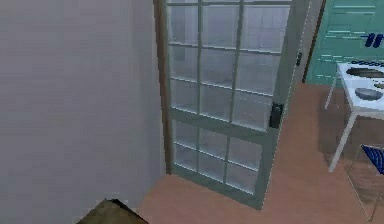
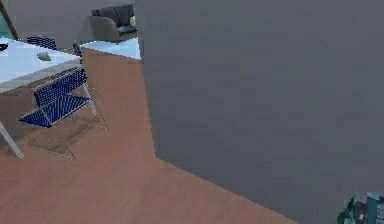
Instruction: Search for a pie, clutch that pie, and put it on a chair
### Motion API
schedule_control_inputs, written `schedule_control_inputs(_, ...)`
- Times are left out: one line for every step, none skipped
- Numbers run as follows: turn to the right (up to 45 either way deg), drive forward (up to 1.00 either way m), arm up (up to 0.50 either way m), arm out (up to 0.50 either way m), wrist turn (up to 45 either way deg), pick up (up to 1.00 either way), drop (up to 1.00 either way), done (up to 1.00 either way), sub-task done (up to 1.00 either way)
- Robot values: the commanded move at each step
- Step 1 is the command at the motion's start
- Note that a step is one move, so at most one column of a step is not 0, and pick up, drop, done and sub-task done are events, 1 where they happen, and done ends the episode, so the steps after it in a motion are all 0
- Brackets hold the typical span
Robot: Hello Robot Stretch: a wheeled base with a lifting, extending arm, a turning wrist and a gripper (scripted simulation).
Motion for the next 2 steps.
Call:
schedule_control_inputs(-45.0,0.00,0.00,0.00,0.0,0.00,0.00,0.00,0.00)
schedule_control_inputs(-45.0,0.00,0.00,0.00,0.0,0.00,0.00,0.00,0.00)
